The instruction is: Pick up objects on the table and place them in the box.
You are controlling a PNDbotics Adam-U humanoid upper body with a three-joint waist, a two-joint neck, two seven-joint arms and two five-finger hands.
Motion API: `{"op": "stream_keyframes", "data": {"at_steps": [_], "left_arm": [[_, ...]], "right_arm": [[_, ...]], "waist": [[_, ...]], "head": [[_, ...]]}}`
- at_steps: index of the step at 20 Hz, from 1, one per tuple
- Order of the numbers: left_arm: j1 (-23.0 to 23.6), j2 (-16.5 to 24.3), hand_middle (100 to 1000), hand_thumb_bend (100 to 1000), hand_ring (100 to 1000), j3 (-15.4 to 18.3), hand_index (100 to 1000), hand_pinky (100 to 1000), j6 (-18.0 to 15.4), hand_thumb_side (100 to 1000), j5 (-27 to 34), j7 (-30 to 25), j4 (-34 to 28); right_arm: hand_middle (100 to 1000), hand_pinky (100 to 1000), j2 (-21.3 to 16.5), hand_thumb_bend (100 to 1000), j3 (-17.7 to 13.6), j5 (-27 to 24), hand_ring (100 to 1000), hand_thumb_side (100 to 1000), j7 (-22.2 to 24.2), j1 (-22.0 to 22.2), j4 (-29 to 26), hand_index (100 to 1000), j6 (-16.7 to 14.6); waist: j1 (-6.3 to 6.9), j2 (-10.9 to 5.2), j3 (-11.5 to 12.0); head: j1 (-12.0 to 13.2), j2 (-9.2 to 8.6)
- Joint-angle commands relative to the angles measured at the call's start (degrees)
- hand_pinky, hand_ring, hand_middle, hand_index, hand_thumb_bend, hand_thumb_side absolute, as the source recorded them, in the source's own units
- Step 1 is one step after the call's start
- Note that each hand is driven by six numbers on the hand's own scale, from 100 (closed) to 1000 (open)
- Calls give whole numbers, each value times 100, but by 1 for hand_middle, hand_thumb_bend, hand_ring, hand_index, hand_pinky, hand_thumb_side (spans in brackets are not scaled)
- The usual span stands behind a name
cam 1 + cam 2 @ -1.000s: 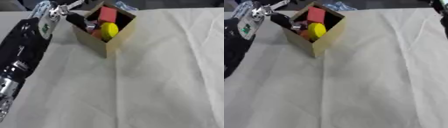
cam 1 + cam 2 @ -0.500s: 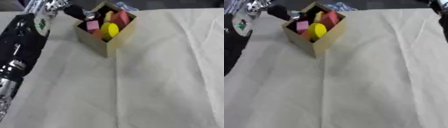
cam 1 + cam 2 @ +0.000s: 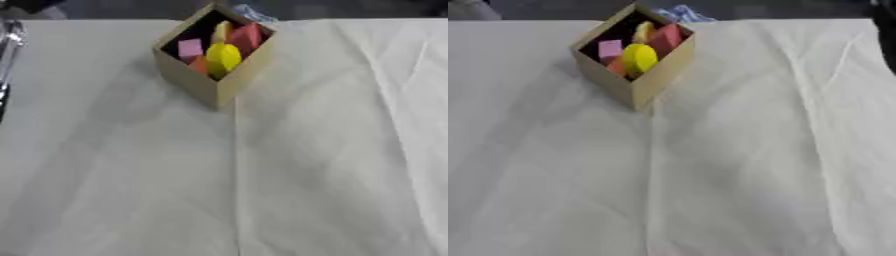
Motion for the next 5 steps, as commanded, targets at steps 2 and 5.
{"op": "stream_keyframes", "data": {"at_steps": [2, 5], "left_arm": [[614, -10, 709, 248, 708, 419, 852, 849, 114, 680, 946, 643, -837], [1126, -166, 711, 251, 711, 546, 854, 856, -77, 722, 1404, 841, -884]], "right_arm": [[717, 894, 34, 100, -85, 107, 868, 662, -51, -125, -111, 864, -88], [729, 896, 130, 100, -99, 154, 876, 663, -56, -137, -111, 872, -115]], "waist": [[-42, -164, 33], [-85, -172, 58]], "head": [[-74, 16], [-102, -1]]}}
